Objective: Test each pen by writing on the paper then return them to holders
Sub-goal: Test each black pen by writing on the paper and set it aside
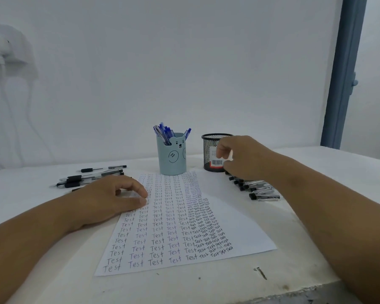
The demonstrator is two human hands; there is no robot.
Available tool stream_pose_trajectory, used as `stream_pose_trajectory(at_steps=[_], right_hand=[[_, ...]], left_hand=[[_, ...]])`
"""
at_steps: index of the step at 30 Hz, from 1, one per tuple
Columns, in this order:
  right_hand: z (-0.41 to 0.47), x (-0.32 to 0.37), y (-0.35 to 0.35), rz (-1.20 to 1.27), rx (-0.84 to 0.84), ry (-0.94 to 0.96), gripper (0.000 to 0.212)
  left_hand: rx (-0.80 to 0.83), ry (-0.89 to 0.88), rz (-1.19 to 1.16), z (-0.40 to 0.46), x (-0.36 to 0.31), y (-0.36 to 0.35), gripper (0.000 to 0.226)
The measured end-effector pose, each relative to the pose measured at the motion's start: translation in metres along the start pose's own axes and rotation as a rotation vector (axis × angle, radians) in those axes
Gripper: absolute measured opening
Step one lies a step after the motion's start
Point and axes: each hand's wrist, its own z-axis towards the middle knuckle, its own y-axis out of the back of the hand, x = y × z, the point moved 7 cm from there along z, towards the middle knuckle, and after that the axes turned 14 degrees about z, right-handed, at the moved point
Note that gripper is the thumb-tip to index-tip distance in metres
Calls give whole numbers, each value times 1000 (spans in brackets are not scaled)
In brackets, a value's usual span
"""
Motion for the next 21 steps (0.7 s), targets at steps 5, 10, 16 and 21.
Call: stream_pose_trajectory(at_steps=[5,10,16,21], right_hand=[[-13,52,-49,-104,195,254,14],[-26,84,-84,-65,302,359,20],[-28,79,-98,-12,351,332,22],[-26,76,-99,20,360,328,20]], left_hand=[[-10,-1,-12,0,-1,1,17],[-183,7,-48,1,8,14,9],[-383,75,44,9,37,39,15],[-350,279,250,10,67,45,21]])
